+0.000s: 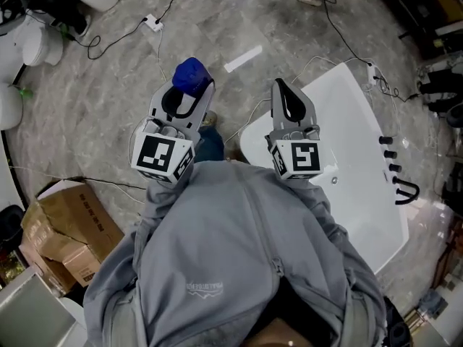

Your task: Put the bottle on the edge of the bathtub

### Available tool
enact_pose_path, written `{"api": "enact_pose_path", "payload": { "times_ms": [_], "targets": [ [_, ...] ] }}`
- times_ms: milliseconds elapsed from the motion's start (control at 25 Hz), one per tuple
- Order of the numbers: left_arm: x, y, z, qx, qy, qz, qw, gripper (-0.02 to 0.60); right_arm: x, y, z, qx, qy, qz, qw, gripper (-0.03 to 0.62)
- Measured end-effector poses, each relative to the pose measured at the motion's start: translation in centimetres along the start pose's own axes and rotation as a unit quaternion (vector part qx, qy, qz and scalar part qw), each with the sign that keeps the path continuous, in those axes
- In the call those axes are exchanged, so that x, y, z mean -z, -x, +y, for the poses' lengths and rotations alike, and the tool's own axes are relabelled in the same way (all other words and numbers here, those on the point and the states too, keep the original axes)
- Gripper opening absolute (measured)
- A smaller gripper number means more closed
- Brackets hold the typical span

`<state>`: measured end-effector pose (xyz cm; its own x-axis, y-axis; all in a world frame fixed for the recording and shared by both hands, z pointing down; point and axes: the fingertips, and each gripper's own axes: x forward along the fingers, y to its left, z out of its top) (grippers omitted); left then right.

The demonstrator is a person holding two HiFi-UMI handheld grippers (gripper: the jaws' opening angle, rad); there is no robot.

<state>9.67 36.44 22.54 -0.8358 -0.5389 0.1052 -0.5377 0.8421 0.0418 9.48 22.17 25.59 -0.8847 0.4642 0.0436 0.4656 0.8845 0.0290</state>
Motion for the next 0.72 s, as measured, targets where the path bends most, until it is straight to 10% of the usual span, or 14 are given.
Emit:
{"api": "enact_pose_path", "payload": {
  "times_ms": [320,720],
  "targets": [
    [-1.2,-9.2,2.5,0.124,-0.015,0.002,0.9922,0.155,0.0,-4.2,-5.2,0.115,-0.009,0.004,0.993,0.003],
    [-2.2,-18.6,5.2,0.277,-0.049,0.015,0.9595,0.154,-0.7,-8.6,-8.8,0.261,-0.009,0.011,0.965,0.003]
  ]
}}
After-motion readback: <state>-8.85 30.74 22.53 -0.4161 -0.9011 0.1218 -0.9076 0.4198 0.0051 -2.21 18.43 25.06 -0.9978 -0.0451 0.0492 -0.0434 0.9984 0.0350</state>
